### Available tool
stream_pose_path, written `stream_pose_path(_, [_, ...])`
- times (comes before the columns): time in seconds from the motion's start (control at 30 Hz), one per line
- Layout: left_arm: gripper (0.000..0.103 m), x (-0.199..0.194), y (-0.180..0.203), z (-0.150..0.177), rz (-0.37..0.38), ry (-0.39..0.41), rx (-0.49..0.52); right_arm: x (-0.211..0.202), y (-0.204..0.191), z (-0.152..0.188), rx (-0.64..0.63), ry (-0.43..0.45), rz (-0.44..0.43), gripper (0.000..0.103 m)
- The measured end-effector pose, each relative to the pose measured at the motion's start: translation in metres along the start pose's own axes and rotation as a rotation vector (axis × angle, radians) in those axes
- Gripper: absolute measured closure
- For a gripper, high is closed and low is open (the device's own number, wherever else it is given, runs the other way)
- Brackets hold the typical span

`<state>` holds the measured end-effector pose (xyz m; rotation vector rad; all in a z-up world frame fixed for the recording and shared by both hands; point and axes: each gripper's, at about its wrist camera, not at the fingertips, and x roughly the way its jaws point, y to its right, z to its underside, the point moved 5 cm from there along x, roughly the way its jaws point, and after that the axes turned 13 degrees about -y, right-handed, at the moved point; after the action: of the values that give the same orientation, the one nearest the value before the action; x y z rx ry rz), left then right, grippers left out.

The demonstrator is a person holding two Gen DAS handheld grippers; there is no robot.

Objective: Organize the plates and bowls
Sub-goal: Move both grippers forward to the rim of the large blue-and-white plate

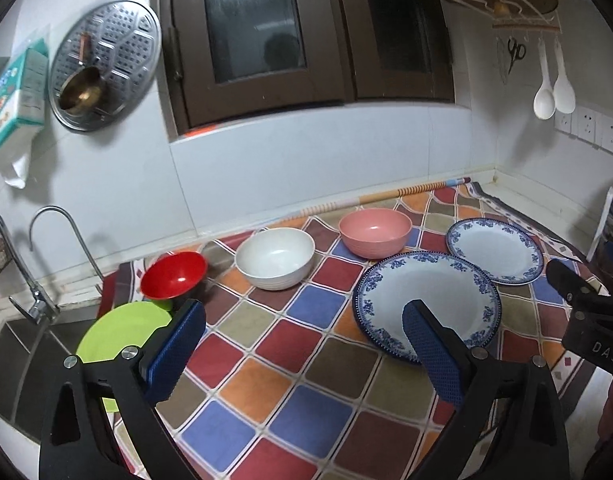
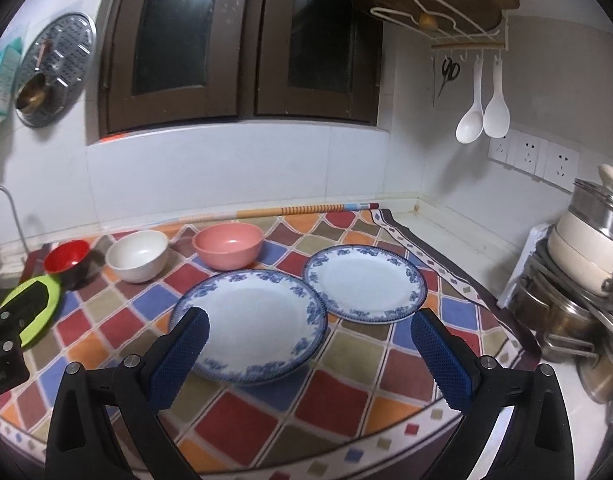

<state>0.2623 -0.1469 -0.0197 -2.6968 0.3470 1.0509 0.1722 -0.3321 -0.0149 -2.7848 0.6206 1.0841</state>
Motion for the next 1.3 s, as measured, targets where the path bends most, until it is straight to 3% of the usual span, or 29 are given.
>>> stream_pose_path(0.3, [0.01, 0.053, 0.013, -0.013, 0.004, -0.105, -0.018, 0.046, 0.006, -0.015, -0.029, -0.033, -0.009, 0.001])
stream_pose_path(0.63, [0.02, 0.119, 0.028, -0.019, 0.027, -0.232, 0.027, 0.103, 0.007, -0.023, -0.034, -0.106, 0.0, 0.004])
stream_pose_path(0.93, [0.028, 0.169, 0.043, -0.018, 0.076, -0.305, 0.086, 0.151, 0.005, -0.012, -0.014, -0.222, 0.004, 0.014])
stream_pose_path(1.3, [0.041, 0.208, 0.059, -0.021, 0.147, -0.348, 0.123, 0.182, 0.001, -0.008, -0.01, -0.278, 0.007, 0.027])
